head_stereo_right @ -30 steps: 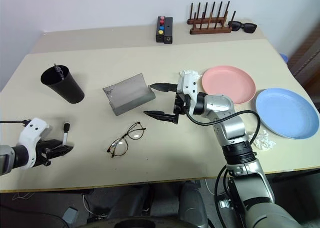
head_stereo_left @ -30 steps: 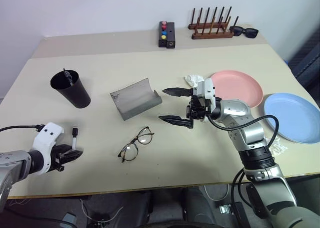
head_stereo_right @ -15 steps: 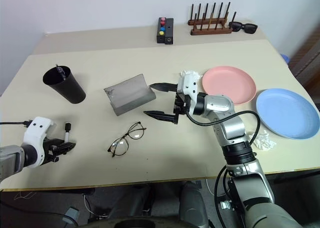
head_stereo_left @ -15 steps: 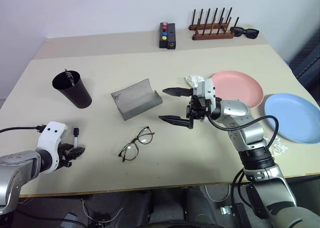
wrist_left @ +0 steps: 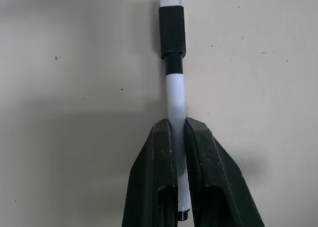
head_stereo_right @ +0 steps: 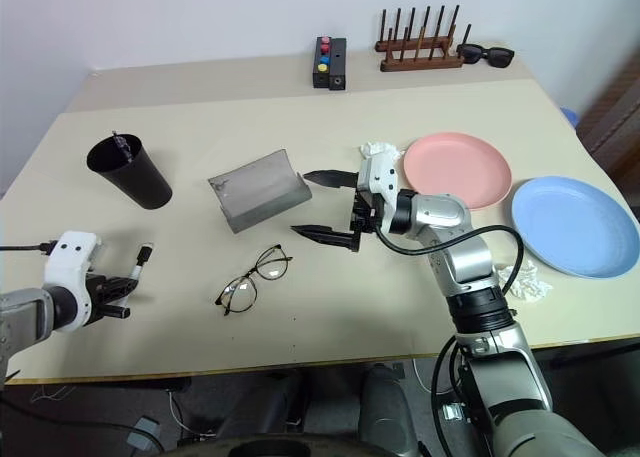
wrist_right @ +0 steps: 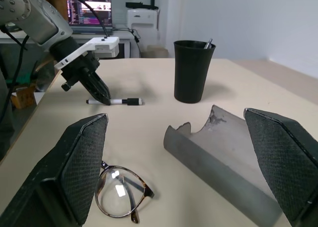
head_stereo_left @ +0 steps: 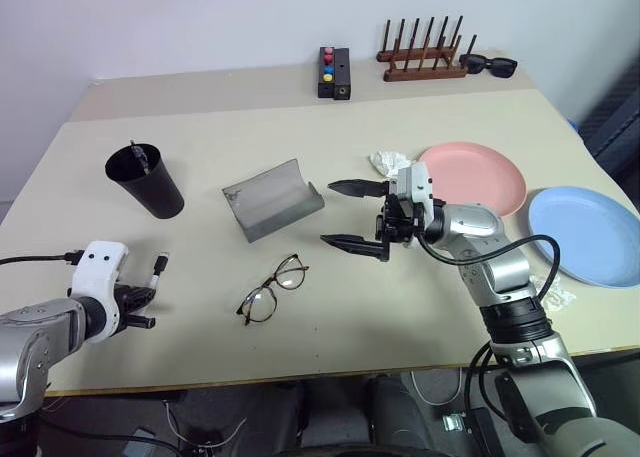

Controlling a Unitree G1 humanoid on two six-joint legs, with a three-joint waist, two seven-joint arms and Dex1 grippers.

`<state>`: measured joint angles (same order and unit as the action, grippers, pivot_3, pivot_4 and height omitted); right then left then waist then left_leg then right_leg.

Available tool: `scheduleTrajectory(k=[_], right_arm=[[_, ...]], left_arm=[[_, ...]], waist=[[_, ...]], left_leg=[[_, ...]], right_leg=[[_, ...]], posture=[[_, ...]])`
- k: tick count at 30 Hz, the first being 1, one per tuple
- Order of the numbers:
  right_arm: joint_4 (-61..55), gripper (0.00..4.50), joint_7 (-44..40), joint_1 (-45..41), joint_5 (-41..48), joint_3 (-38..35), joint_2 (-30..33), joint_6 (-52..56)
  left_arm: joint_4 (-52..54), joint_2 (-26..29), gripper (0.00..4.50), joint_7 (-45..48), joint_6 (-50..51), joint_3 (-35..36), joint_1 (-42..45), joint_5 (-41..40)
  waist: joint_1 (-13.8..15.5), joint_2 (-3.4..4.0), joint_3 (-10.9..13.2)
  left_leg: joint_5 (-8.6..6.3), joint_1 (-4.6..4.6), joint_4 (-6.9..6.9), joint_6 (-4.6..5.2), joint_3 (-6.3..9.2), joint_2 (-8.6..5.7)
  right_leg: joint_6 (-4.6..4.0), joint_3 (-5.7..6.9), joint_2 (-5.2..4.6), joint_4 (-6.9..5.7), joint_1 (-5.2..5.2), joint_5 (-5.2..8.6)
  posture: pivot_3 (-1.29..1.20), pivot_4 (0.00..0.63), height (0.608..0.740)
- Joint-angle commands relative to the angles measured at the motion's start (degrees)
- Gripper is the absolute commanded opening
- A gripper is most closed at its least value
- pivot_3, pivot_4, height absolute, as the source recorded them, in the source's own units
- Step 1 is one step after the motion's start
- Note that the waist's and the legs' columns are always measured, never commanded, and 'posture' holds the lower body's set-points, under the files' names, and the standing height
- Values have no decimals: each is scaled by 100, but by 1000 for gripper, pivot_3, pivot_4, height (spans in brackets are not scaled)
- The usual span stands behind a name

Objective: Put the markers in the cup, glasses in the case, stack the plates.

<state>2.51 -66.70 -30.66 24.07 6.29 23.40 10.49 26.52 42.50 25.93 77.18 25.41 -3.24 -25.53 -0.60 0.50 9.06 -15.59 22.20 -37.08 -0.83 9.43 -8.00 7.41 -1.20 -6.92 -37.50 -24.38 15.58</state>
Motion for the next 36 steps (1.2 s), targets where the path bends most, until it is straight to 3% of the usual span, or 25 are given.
scheduleTrajectory(k=[1, 10, 20, 29, 36], right_arm=[[-258, 4500, -134, 50, 202, -105, 131, 108], [-299, 4500, -912, 329, 119, 125, 750, 118], [-230, 4500, -998, 394, 46, 124, 777, -1], [-191, 4500, -942, 256, 51, 109, 710, 38], [-11, 4500, -827, 3, -3, 118, 573, 7]], left_arm=[[-102, -123, 20, -99, 54, -59, -93, 37], [-138, -158, 20, -141, -126, -110, 13, 63], [13, -365, 20, 29, -970, 78, 73, -92], [769, -1142, 20, 592, -3483, 207, 444, -513], [-425, -1786, 20, -123, -5360, 173, 1856, -28]], waist=[[2, 0, 0], [22, 4, -2], [148, -2, 0], [133, -22, 5], [127, -35, 7]], left_leg=[[0, 0, 0, 0, 0, 0], [-4, -1, 0, 7, 1, 1], [-3, 0, -3, 4, 1, 1], [0, 10, -4, -1, 0, 3], [0, 10, -8, -1, -2, 4]], right_leg=[[0, 0, 0, 1, 1, 0], [0, 2, 0, 4, 5, 0], [-2, 2, -1, 6, 6, -1], [-4, 8, -1, 30, 7, -4], [-3, 13, 2, 31, 9, -7]], posture=[[0, 150, 740], [0, 150, 740], [0, 150, 740], [0, 150, 740], [0, 150, 740]])
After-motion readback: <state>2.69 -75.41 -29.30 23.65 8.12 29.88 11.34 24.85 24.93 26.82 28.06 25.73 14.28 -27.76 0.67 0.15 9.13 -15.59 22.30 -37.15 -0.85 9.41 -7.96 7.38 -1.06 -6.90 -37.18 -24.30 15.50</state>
